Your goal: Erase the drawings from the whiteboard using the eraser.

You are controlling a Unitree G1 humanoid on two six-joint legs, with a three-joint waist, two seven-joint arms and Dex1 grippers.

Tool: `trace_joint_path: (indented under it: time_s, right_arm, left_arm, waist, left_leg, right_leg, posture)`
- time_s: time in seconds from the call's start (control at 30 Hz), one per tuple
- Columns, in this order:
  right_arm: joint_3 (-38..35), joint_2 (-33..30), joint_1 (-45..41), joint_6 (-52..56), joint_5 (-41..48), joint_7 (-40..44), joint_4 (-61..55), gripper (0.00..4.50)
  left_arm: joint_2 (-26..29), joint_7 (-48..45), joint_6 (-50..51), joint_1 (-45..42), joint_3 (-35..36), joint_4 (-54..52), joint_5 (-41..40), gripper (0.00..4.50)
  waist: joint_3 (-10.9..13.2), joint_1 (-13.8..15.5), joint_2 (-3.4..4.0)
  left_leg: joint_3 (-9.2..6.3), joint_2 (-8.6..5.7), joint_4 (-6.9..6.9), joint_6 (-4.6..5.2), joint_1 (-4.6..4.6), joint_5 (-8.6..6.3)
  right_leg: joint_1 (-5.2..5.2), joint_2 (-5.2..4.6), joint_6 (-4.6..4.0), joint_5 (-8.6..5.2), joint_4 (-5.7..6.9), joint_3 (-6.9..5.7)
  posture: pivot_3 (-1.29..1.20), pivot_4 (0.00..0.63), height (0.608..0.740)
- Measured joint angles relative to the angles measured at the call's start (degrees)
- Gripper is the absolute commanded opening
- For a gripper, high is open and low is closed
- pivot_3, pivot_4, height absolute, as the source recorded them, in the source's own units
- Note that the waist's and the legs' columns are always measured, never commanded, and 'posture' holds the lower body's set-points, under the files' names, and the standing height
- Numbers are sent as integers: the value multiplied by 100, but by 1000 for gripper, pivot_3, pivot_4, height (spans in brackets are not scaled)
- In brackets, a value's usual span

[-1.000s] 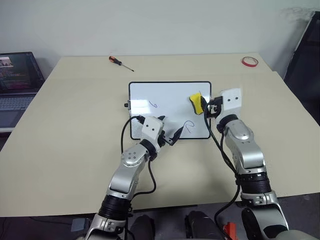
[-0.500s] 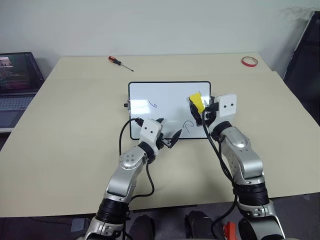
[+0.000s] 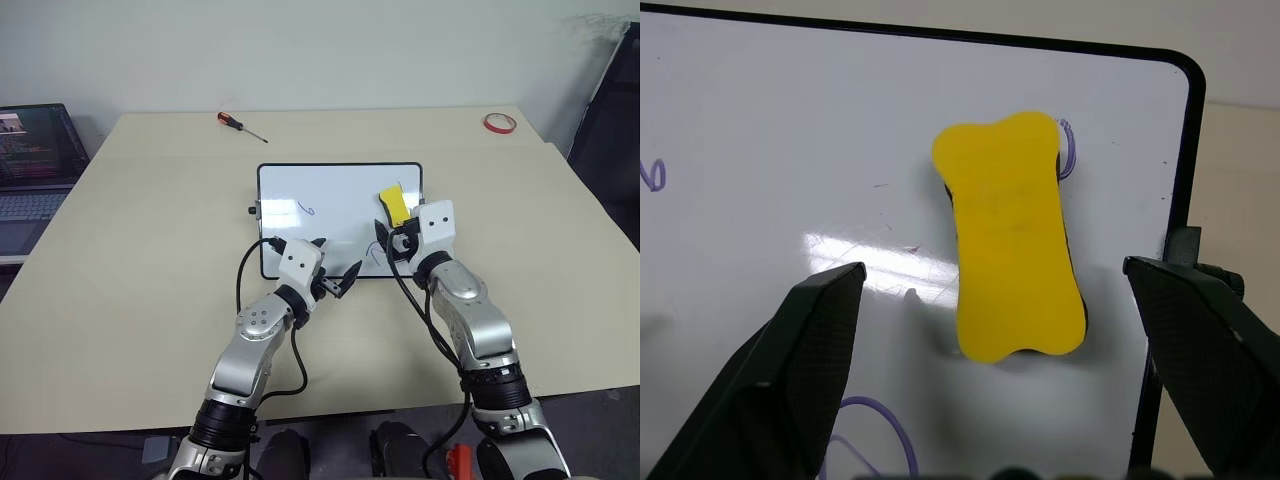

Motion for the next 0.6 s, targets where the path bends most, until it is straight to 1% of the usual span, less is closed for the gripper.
trace_joint_path:
  time_s: [0.6]
  right_arm:
    - [-85, 134, -338, -123, -56, -9, 410, 4479]
  left_arm:
    - [74, 70, 1, 80, 3, -167, -3, 4500]
  waist:
    - [0, -2, 0]
  left_leg:
    - [1, 0, 0, 0, 0, 0]
  right_leg:
    - [0, 0, 0, 0, 0, 0]
  posture:
    - [0, 150, 740]
